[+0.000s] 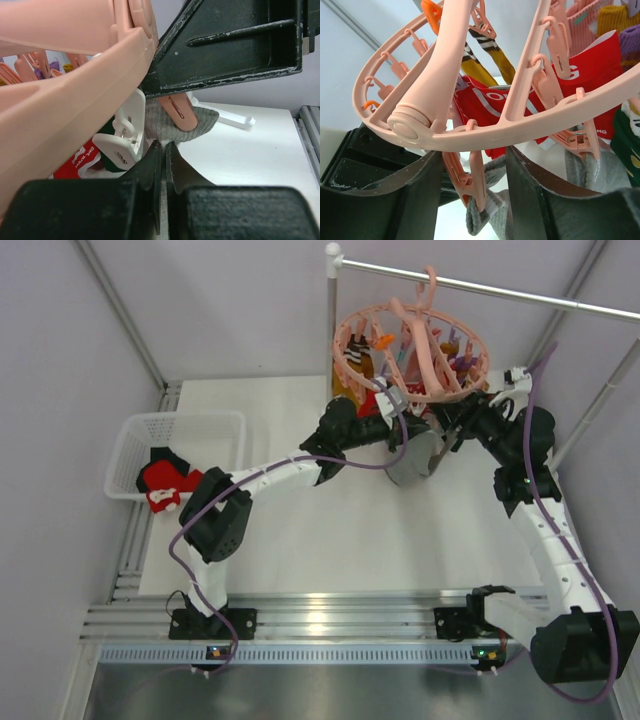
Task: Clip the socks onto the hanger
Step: Clamp the sock onto the hanger, then reset both arms
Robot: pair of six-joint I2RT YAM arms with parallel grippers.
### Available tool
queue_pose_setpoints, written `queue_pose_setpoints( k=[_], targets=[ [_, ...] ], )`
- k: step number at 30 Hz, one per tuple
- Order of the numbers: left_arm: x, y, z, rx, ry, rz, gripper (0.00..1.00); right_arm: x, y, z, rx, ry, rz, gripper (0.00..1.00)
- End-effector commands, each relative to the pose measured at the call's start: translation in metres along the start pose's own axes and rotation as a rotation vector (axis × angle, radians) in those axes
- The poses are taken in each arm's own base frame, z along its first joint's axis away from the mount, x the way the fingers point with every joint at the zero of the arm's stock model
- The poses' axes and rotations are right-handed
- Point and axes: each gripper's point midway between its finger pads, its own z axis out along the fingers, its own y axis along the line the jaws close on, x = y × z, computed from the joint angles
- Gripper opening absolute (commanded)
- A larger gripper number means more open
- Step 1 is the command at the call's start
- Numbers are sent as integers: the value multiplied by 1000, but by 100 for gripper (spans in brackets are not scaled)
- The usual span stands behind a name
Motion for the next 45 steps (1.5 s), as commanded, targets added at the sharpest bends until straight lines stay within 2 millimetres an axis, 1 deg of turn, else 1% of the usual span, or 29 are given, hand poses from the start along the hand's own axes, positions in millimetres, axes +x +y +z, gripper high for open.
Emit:
queue_pose_setpoints(
  k=[1,2,3,6,7,12,14,15,16,19,20,21,22,24,25,26,27,28,29,30,32,33,34,35,36,39,43,44,45],
  targets=[
    [-32,-2,7,22,-87,47,0,-20,10,0,-30,-46,-26,52],
    [-31,-2,7,19,-84,44,3,-20,10,0,-29,-45,-25,53],
    [-33,-2,8,17,-87,44,18,-21,10,-1,-28,-46,-25,54],
    [-33,-3,8,17,-78,35,39,-24,11,-1,-24,-49,-30,57],
    [-32,-3,6,15,-74,32,50,-24,9,-1,-15,-48,-34,57],
    [-34,-13,-9,21,-29,27,65,-31,-4,-1,33,-70,-41,60],
    [-40,-21,-23,22,-13,26,72,-34,-10,-2,47,-78,-39,61],
    [-53,-27,-32,23,-13,31,73,-33,-10,0,44,-75,-41,61],
    [-46,-32,-39,24,12,14,77,-41,-24,-5,83,-95,-45,61],
    [-50,-40,-61,-9,72,-23,80,-45,-36,-7,105,-105,-54,62],
    [-49,-42,-67,-20,94,-36,88,-46,-40,-8,115,-107,-54,62],
    [-61,-41,-75,-57,96,-35,93,-46,-43,-8,116,-107,-59,63],
    [-50,-41,-85,-79,162,-74,98,-49,-50,-11,134,-112,-61,63],
    [-58,-39,-99,-134,190,-122,98,-51,-56,-15,145,-114,-70,68],
    [-49,-32,-113,-186,256,-171,98,-54,-61,-18,158,-119,-76,70],
    [-49,-27,-122,-237,280,-232,98,-55,-62,-21,162,-122,-81,72],
    [-45,-21,-133,-298,319,-276,98,-56,-61,-26,160,-119,-95,81],
    [-55,-4,-143,-365,330,-292,98,-59,-64,-31,171,-125,-106,87],
    [-36,-3,-163,-412,445,-356,98,-60,-64,-34,172,-123,-119,92],
    [-46,16,-174,-483,453,-370,98,-61,-63,-42,175,-117,-141,100],
    [-40,22,-201,-498,542,-416,98,-60,-61,-49,173,-102,-164,100],
    [-47,28,-209,-503,535,-424,98,-59,-59,-55,165,-94,-195,100],
    [-49,48,-231,-556,528,-446,98,-48,-61,-59,173,-54,-184,100],
    [-54,48,-241,-542,519,-461,98,-40,-61,-63,162,-25,-200,100],
    [-55,64,-262,-598,513,-479,98,-37,-55,-68,154,-20,-216,100],
    [-48,78,-295,-681,558,-500,98,-10,-51,-79,124,60,-230,100],
    [-28,86,-332,-818,632,-439,98,29,-55,-91,115,182,-212,100],
    [-27,84,-338,-836,640,-413,98,46,-58,-95,108,230,-204,100],
    [-8,80,-349,-849,692,-407,98,55,-59,-96,98,260,-205,100]
  ],
)
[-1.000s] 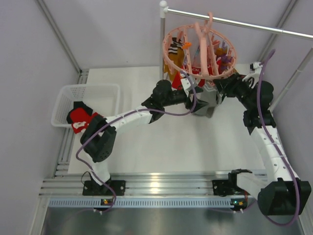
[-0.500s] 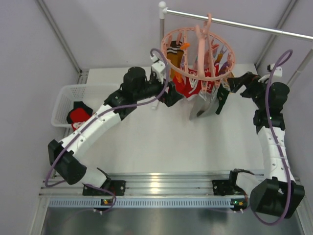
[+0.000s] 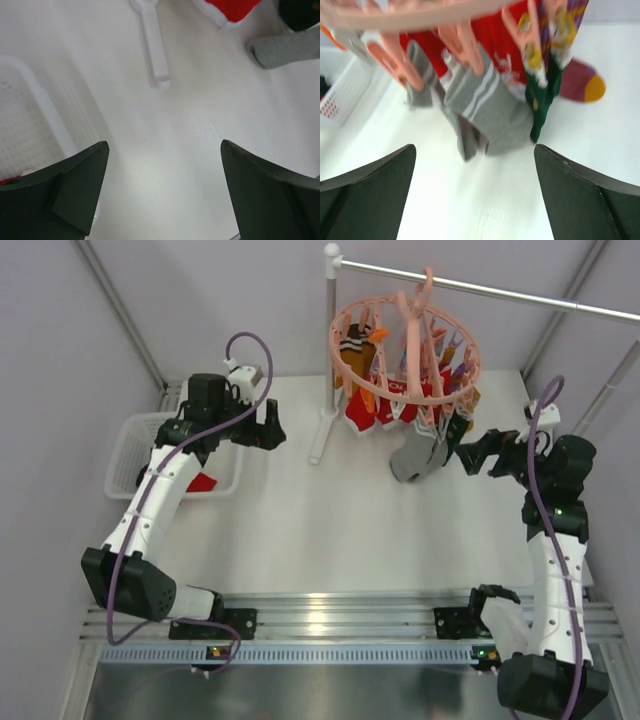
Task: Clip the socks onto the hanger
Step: Reset both arms
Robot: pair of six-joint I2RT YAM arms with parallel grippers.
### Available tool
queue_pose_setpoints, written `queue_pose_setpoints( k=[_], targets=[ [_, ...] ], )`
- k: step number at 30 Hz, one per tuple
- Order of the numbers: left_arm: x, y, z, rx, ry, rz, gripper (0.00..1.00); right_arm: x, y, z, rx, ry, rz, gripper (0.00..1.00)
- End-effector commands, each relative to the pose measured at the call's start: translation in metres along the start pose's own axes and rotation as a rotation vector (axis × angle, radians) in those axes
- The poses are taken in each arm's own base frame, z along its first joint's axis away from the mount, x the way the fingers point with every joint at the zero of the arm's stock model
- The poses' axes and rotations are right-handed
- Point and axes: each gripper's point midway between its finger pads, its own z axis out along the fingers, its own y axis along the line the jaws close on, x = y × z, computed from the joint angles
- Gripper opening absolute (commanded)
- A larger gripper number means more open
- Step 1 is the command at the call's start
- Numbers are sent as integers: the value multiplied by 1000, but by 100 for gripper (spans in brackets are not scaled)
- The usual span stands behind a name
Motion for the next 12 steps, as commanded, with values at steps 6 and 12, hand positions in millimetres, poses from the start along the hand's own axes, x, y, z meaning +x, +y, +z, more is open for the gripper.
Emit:
queue_pose_setpoints(
  k=[6,12],
  targets=[
    [73,23,-8,-118,84,53,98,94,-11,-10,-34,280,-53,100],
    [75,24,-11,-126,46,52,98,95,-9,-12,-30,254,-83,100]
  ],
)
